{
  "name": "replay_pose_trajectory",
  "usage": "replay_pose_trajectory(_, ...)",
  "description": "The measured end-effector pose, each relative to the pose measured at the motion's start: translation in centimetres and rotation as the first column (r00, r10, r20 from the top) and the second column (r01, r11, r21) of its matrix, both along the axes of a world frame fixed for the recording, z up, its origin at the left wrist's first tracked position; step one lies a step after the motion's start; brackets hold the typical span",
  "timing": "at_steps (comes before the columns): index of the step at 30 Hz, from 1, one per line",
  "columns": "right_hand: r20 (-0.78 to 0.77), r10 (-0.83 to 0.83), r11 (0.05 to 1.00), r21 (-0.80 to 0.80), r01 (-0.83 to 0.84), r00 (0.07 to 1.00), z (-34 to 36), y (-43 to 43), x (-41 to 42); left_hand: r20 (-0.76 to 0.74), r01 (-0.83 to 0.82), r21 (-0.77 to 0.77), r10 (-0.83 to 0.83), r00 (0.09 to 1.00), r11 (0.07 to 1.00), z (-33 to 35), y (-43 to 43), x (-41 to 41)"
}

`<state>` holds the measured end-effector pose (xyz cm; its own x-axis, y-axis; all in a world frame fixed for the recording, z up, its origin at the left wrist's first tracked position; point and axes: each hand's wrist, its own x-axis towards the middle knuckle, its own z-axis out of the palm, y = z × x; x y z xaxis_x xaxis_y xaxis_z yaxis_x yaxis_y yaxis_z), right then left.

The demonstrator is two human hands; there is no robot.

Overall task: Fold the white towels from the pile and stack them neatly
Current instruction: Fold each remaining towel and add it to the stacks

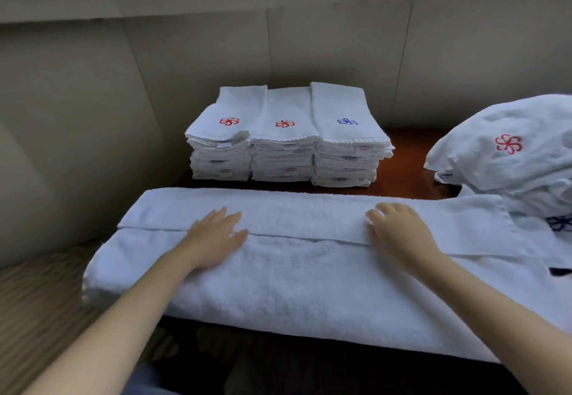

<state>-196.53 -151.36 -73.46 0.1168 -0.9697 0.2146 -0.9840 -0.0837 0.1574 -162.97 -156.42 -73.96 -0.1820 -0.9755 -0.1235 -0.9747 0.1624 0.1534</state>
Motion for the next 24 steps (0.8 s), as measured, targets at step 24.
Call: replay_pose_trajectory(24,0.155,-0.108,0.987,-0.102,0.125,0.982,4.5,1.6,0.4,-0.538,-0.444,-0.350,0.210,0.816,0.825,4.8,3.9,16.0)
